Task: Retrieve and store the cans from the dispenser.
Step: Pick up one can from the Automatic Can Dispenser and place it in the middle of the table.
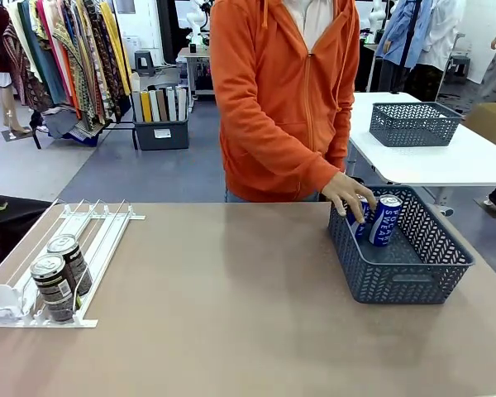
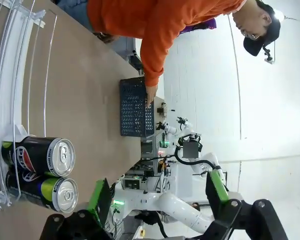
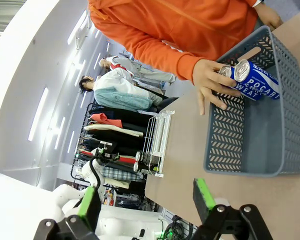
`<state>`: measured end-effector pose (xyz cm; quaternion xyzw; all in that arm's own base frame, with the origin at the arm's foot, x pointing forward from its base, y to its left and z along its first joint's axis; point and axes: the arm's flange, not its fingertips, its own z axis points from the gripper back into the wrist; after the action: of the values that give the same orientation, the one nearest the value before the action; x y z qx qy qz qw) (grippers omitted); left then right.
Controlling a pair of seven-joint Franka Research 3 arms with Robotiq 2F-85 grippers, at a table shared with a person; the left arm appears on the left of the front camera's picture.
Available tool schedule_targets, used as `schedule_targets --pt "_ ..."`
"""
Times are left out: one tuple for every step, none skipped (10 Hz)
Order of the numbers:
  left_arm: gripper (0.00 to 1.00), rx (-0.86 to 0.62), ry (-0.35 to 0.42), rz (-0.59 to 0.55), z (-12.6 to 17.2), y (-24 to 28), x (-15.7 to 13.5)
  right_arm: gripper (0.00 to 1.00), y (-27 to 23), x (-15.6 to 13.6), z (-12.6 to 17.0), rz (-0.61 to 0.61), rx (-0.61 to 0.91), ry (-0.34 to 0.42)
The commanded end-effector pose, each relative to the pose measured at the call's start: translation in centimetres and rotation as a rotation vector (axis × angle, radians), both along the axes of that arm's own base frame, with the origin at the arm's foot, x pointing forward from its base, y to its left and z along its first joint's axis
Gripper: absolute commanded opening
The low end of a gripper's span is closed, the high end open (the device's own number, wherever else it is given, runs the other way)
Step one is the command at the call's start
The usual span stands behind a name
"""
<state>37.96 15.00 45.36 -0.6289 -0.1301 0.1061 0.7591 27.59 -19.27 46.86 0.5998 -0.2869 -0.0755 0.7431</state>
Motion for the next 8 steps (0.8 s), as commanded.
schedule_targets --pt "1.00 -0.003 0.012 -0.005 0.1 0.3 -0.1 1.00 0.2 0.3 0.5 -0.010 0.024 -0.014" --pt "1.00 -0.003 0.012 -0.005 0.1 0.3 -0.1 1.00 0.2 0.3 0.5 -0.010 0.024 -0.014" --pt "1.00 -0.003 0.012 -0.005 0.1 0.3 -0.1 1.00 0.2 0.3 0.5 -0.010 0.024 -0.014" --pt "1.00 -0.003 0.012 -0.005 0.1 0.3 -0.1 1.00 0.2 0.3 0.5 -0.010 0.024 -0.014" --pt "1.00 -0.001 0.005 0.001 -0.2 0.1 0.1 1.00 0.2 0.3 0.5 -0.010 0.024 -0.014" --pt "1.00 0.140 -0.001 -0.045 2.1 -1.0 -0.4 1.00 0.2 0.3 0.5 -0.010 0.024 -0.014" --pt "1.00 0.370 0.031 -0.102 4.7 -3.1 -0.9 1.00 0.2 0.3 0.5 -0.010 0.024 -0.014" --pt "1.00 0.633 0.031 -0.215 7.7 -6.8 -1.9 1.00 0.2 0.3 0.5 -0.010 0.024 -0.014"
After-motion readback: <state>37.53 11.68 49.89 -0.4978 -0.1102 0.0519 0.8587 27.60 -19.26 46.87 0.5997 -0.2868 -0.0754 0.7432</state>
